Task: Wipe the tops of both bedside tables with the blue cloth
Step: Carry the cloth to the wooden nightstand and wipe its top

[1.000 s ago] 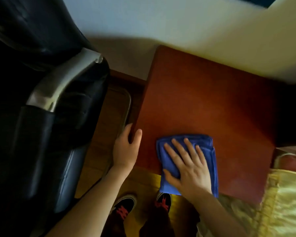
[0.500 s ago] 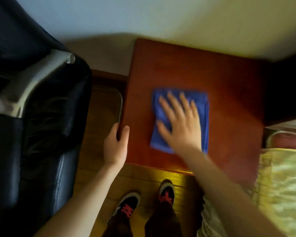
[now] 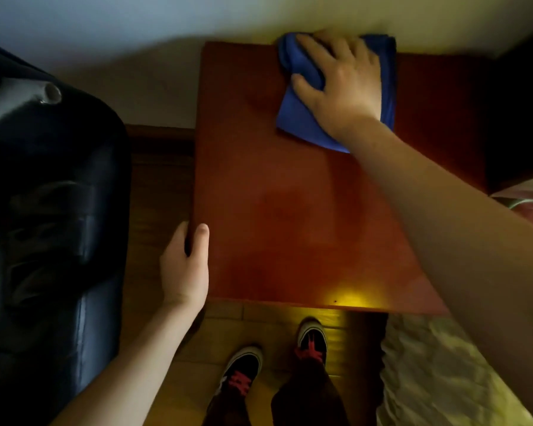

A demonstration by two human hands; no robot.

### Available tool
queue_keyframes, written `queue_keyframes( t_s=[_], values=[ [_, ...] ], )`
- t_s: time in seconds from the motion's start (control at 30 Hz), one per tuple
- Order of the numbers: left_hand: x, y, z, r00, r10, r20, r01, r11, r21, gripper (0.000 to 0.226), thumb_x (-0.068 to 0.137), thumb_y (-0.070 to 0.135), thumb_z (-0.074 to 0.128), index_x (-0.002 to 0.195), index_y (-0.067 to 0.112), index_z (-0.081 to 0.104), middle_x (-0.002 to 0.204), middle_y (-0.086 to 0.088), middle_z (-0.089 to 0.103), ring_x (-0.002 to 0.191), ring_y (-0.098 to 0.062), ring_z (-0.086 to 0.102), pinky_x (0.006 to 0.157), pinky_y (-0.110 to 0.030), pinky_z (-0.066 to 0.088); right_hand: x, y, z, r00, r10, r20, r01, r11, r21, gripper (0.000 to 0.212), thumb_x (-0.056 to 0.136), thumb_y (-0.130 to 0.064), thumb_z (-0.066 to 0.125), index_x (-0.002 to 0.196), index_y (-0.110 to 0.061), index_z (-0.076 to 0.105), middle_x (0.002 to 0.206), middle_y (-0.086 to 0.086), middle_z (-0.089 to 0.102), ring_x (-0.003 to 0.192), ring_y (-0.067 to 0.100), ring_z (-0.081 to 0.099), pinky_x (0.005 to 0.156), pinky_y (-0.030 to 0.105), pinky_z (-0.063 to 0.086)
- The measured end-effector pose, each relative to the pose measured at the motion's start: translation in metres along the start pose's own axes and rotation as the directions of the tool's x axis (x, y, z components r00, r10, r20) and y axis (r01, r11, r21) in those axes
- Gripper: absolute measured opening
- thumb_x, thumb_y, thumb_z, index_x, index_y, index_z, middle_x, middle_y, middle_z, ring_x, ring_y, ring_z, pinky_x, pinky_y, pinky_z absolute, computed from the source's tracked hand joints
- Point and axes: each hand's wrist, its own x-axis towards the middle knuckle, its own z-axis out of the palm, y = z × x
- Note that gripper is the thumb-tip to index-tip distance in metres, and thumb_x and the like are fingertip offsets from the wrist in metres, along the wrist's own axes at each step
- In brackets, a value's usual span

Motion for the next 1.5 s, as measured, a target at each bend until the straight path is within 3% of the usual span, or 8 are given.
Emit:
queue_keyframes(
  t_s=[0.2, 0.33, 0.67, 0.87, 0.97, 1.1, 1.3, 1.5],
  values=[
    [-0.01, 0.014, -0.003, 0.999, -0.051, 0.013, 0.05, 0.998, 0.042, 0.075, 0.079, 0.073, 0.034, 0.133, 0.023, 0.051, 0.127, -0.003, 0.062, 0.115, -0.024, 0.059, 0.097, -0.051, 0.05, -0.123, -0.013, -0.013, 1.0, 0.001, -0.024, 0.001, 0.998, 0.067, 0.057, 0.089, -0.051, 0.049, 0.142, -0.029, 0.048, 0.146, 0.004, 0.05, 0.137, 0.031, 0.042, 0.114, 0.046, 0.027],
    [-0.016, 0.027, -0.003, 0.997, -0.066, 0.046, 0.065, 0.997, 0.028, 0.055, 0.091, 0.059, 0.036, 0.129, 0.023, 0.053, 0.121, -0.004, 0.063, 0.108, -0.023, 0.061, 0.093, -0.049, 0.052, -0.246, -0.021, -0.033, 0.996, -0.013, 0.086, 0.006, 0.997, 0.082, 0.056, 0.089, -0.05, 0.055, 0.141, -0.031, 0.048, 0.148, -0.002, 0.048, 0.142, 0.024, 0.035, 0.118, 0.044, 0.021],
    [-0.004, 0.005, 0.002, 1.0, 0.015, 0.006, -0.015, 1.0, 0.026, 0.046, 0.094, 0.05, 0.038, 0.119, 0.017, 0.059, 0.111, -0.007, 0.066, 0.099, -0.024, 0.062, 0.082, -0.038, 0.052, -0.025, 0.062, -0.015, 0.998, 0.019, -0.053, -0.014, 0.997, 0.082, 0.057, 0.089, -0.058, 0.042, 0.139, -0.033, 0.051, 0.142, -0.005, 0.052, 0.131, 0.025, 0.045, 0.105, 0.037, 0.032],
    [-0.012, 0.02, -0.001, 0.999, -0.036, 0.023, 0.035, 0.999, 0.037, 0.044, 0.094, 0.052, 0.036, 0.118, 0.021, 0.058, 0.112, -0.007, 0.065, 0.101, -0.028, 0.062, 0.088, -0.048, 0.052, -0.181, 0.042, -0.03, 0.996, 0.073, -0.052, -0.065, 0.987, 0.146, 0.056, 0.084, -0.049, 0.06, 0.136, -0.026, 0.056, 0.142, 0.004, 0.054, 0.134, 0.029, 0.046, 0.112, 0.047, 0.03],
    [-0.015, 0.024, 0.0, 0.997, -0.048, 0.055, 0.047, 0.999, 0.02, 0.036, 0.098, 0.046, 0.036, 0.111, 0.022, 0.059, 0.101, -0.002, 0.065, 0.095, -0.025, 0.062, 0.077, -0.038, 0.051, -0.266, 0.037, -0.043, 0.996, 0.08, 0.032, -0.084, 0.988, 0.128, 0.061, 0.083, -0.053, 0.062, 0.138, -0.029, 0.053, 0.146, -0.001, 0.05, 0.14, 0.025, 0.039, 0.116, 0.047, 0.026],
    [-0.014, 0.021, 0.005, 0.997, -0.07, 0.01, 0.07, 0.998, -0.002, 0.03, 0.1, 0.039, 0.036, 0.119, 0.026, 0.056, 0.092, 0.021, 0.055, 0.085, 0.003, 0.053, 0.087, -0.036, 0.045, -0.203, 0.07, -0.038, 0.999, -0.02, 0.034, 0.016, 0.993, 0.115, 0.062, 0.084, -0.058, 0.058, 0.139, -0.03, 0.052, 0.142, 0.0, 0.053, 0.134, 0.027, 0.045, 0.109, 0.042, 0.032],
    [-0.008, 0.011, 0.006, 0.999, -0.035, -0.023, 0.036, 0.999, 0.032, 0.031, 0.097, 0.041, 0.036, 0.093, 0.022, 0.06, 0.085, 0.008, 0.059, 0.075, -0.006, 0.055, 0.061, -0.024, 0.038, -0.052, 0.134, -0.033, 0.993, 0.116, -0.022, -0.114, 0.989, 0.094, 0.063, 0.086, -0.065, 0.042, 0.141, -0.034, 0.047, 0.147, -0.007, 0.047, 0.135, 0.021, 0.041, 0.111, 0.036, 0.029],
    [-0.014, 0.02, 0.005, 1.0, -0.008, -0.016, 0.009, 0.998, 0.067, 0.04, 0.1, 0.038, 0.035, 0.118, 0.011, 0.057, 0.106, -0.002, 0.061, 0.092, -0.017, 0.054, 0.063, -0.015, 0.036, -0.161, 0.124, -0.045, 0.999, 0.053, 0.007, -0.054, 0.997, 0.056, 0.062, 0.091, -0.059, 0.045, 0.144, -0.027, 0.045, 0.149, 0.004, 0.046, 0.14, 0.03, 0.037, 0.115, 0.045, 0.025]
  ],
)
